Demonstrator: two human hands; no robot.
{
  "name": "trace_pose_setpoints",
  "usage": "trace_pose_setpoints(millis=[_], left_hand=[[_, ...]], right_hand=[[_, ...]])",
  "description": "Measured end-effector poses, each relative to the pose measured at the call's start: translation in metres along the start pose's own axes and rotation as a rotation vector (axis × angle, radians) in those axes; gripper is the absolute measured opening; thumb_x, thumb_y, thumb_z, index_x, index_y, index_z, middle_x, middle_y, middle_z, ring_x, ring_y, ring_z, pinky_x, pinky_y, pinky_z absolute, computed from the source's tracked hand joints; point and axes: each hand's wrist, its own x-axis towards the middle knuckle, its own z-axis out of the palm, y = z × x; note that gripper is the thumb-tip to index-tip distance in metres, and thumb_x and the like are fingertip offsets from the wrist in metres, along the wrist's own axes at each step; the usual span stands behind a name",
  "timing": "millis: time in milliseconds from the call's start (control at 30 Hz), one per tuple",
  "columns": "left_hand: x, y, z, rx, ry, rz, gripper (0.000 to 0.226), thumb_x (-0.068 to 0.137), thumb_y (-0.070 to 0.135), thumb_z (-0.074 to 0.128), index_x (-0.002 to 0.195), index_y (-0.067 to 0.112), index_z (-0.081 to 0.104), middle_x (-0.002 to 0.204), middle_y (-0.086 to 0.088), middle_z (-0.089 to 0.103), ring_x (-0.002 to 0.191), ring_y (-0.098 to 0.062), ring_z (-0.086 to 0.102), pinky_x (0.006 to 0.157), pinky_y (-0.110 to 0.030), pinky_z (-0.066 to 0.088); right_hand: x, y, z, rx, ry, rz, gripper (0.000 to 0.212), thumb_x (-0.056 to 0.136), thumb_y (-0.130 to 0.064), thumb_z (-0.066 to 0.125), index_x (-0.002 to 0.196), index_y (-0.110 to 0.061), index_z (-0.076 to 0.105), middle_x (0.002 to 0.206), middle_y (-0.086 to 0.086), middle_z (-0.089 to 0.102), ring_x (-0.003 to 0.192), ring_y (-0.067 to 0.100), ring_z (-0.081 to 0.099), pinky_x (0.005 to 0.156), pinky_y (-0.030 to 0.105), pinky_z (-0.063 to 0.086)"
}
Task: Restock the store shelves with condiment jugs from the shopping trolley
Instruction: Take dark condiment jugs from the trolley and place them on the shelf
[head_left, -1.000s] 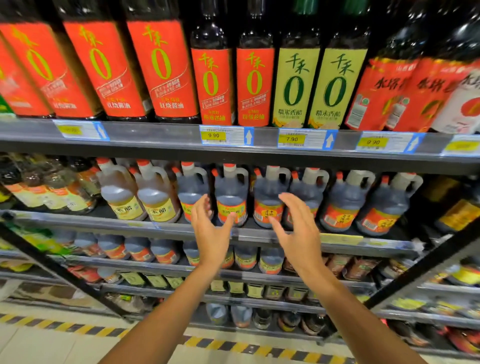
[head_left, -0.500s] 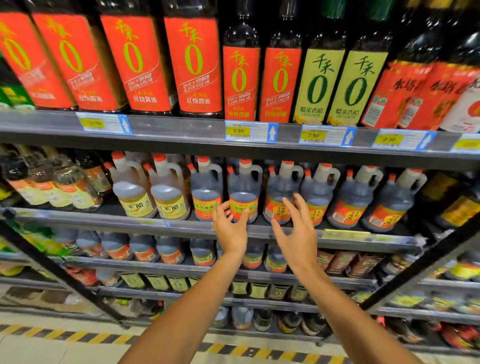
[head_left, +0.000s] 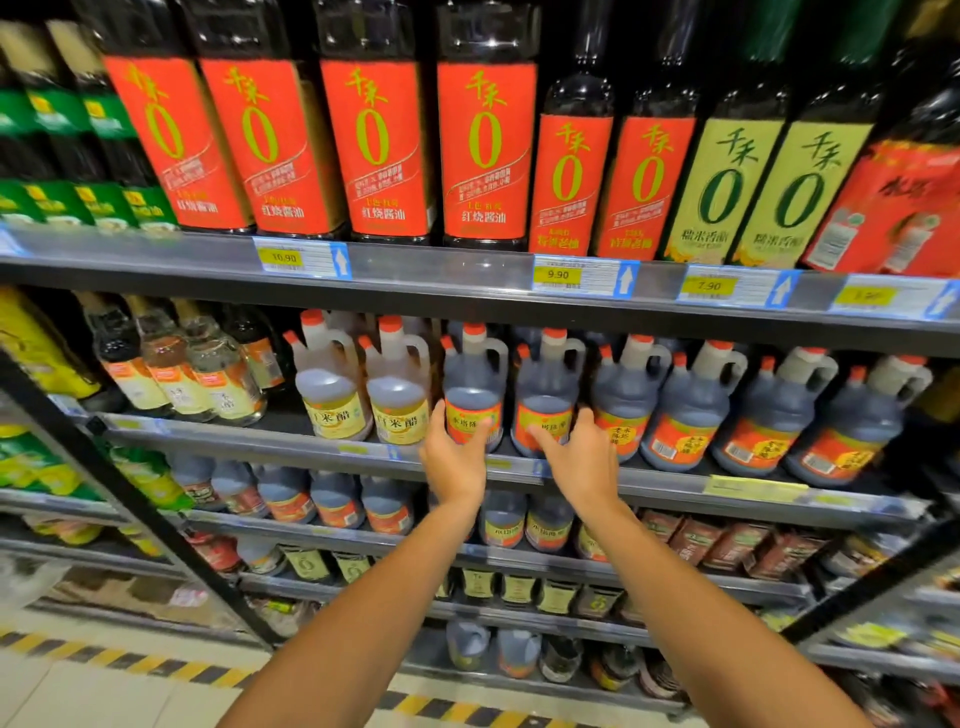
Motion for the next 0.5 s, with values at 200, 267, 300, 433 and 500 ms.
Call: trace_pose_setpoints(millis=[200,267,300,433,500], left_hand=[[0.005,-0.004,0.003,-0.024,0.046,0.007,0.070,0.078,0.039,0.084,0.137,0.013,0.057,0.131,-0.005,0.065,0.123,-0.022,0.059,0.098,-0.039,0.053],[0.005,-0.002,0.003,-0.010,0.052,0.019,0.068,0.077,0.040,0.084,0.134,0.014,0.059,0.126,-0.004,0.067,0.118,-0.020,0.061,0.093,-0.032,0.052],[0.005,-0.002,0.002,-0.007,0.054,0.024,0.067,0.077,0.040,0.085,0.133,0.014,0.059,0.124,-0.003,0.067,0.116,-0.020,0.062,0.091,-0.030,0.051],[0.005,-0.005,0.001,-0.019,0.040,0.031,0.062,0.076,0.041,0.085,0.129,0.018,0.061,0.118,0.000,0.069,0.110,-0.017,0.064,0.090,-0.032,0.054],[0.006,-0.005,0.000,-0.018,0.032,0.033,0.060,0.076,0.043,0.084,0.127,0.020,0.061,0.113,0.005,0.069,0.105,-0.013,0.064,0.090,-0.036,0.056]], right_hand=[[-0.002,-0.004,0.005,-0.005,0.053,0.062,0.069,0.078,-0.065,0.072,0.111,-0.006,0.055,0.078,0.005,0.067,0.083,0.032,0.067,0.067,0.044,0.054],[-0.001,-0.008,0.005,-0.005,0.061,0.099,0.075,0.075,-0.068,0.073,0.113,-0.006,0.056,0.083,0.006,0.070,0.089,0.032,0.069,0.072,0.045,0.056],[-0.002,-0.011,0.004,-0.002,0.066,0.115,0.077,0.073,-0.070,0.073,0.114,-0.007,0.057,0.085,0.006,0.071,0.091,0.032,0.069,0.073,0.045,0.056],[-0.006,-0.011,0.007,0.002,0.094,0.097,0.072,0.075,-0.069,0.072,0.109,-0.006,0.057,0.079,0.005,0.068,0.084,0.030,0.068,0.065,0.040,0.052],[-0.008,-0.011,0.011,0.033,0.074,0.058,0.060,0.081,-0.063,0.071,0.100,-0.008,0.053,0.070,0.003,0.062,0.076,0.028,0.065,0.059,0.037,0.045]])
